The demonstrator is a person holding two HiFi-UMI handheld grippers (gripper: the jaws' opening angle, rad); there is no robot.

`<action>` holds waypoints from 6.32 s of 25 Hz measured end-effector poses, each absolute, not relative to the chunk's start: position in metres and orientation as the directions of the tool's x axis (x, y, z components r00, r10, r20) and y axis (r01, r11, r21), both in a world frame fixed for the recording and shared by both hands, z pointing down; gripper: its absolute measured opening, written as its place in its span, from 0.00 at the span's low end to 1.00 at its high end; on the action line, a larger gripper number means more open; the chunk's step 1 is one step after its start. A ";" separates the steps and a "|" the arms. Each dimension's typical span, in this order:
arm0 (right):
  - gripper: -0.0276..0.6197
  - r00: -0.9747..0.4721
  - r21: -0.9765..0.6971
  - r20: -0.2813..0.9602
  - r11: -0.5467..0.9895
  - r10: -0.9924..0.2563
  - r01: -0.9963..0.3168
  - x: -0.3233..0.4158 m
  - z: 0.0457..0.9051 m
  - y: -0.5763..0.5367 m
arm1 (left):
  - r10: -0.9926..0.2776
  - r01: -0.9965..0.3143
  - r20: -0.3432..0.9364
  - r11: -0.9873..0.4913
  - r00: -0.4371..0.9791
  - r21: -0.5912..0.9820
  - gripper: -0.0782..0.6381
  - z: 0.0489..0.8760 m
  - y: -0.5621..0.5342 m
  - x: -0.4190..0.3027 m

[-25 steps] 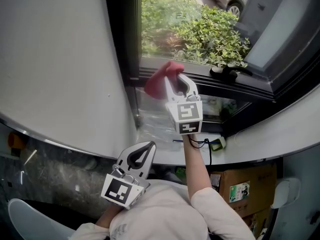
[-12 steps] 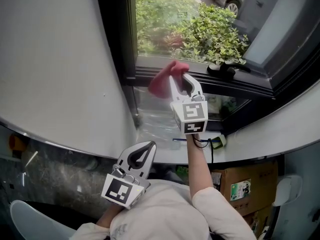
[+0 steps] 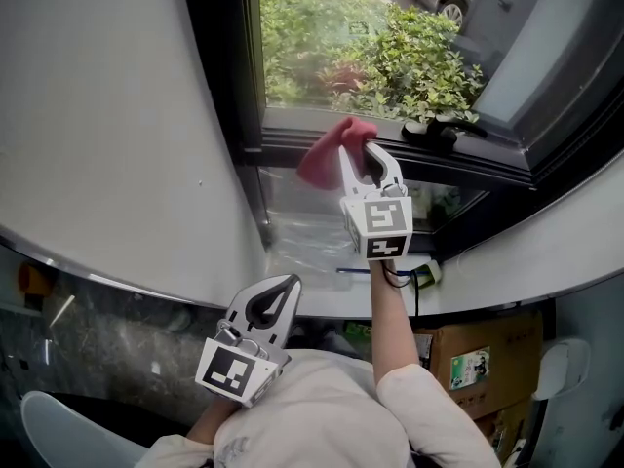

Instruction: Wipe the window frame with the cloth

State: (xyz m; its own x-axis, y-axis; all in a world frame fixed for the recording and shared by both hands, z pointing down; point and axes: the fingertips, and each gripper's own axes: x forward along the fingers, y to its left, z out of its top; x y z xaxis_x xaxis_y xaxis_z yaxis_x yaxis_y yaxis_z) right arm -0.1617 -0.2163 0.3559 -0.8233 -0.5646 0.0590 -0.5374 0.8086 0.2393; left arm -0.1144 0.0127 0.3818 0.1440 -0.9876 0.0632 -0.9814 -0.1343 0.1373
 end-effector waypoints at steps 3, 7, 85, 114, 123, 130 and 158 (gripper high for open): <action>0.19 -0.819 0.241 0.059 0.804 -0.571 -0.543 -0.157 0.356 -0.218 | -0.987 -0.981 0.062 -0.136 0.146 0.139 0.12 0.381 0.012 -0.114; 0.19 -0.813 0.242 0.058 0.798 -0.580 -0.552 -0.152 0.356 -0.221 | -0.987 -0.980 0.059 -0.138 0.148 0.140 0.12 0.380 0.012 -0.114; 0.19 -0.691 0.188 0.011 0.680 -0.722 -0.708 -0.009 0.356 -0.300 | -0.986 -0.977 0.062 -0.142 0.153 0.159 0.12 0.383 -0.009 -0.110; 0.19 -0.816 0.189 -0.145 0.794 -0.559 -0.577 0.045 0.309 -0.295 | -0.979 -0.977 0.025 0.205 -0.204 0.050 0.12 0.365 -0.030 -0.094; 0.19 -0.698 0.207 -0.196 0.667 -0.689 -0.716 0.130 0.278 -0.317 | -0.996 -0.993 0.007 0.093 -0.093 0.072 0.12 0.369 -0.063 -0.062; 0.19 -0.547 0.259 -0.186 0.497 -0.816 -0.828 0.182 0.273 -0.334 | -0.998 -0.990 0.018 -0.055 0.058 0.132 0.12 0.376 -0.101 -0.042; 0.19 -0.251 0.343 -0.595 0.041 -0.764 -0.938 0.274 -0.052 -0.428 | -0.970 -0.953 -0.057 -0.242 0.236 0.182 0.12 0.337 -0.155 -0.032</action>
State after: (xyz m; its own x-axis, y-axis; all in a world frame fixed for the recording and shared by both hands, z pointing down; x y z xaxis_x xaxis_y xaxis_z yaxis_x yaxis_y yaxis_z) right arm 0.2735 -0.4281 -0.0516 -0.2511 -0.7636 -0.5948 -0.9384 0.0414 0.3430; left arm -0.0318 -0.1546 0.3365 0.2359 -0.9701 -0.0565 -0.9529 -0.2423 0.1823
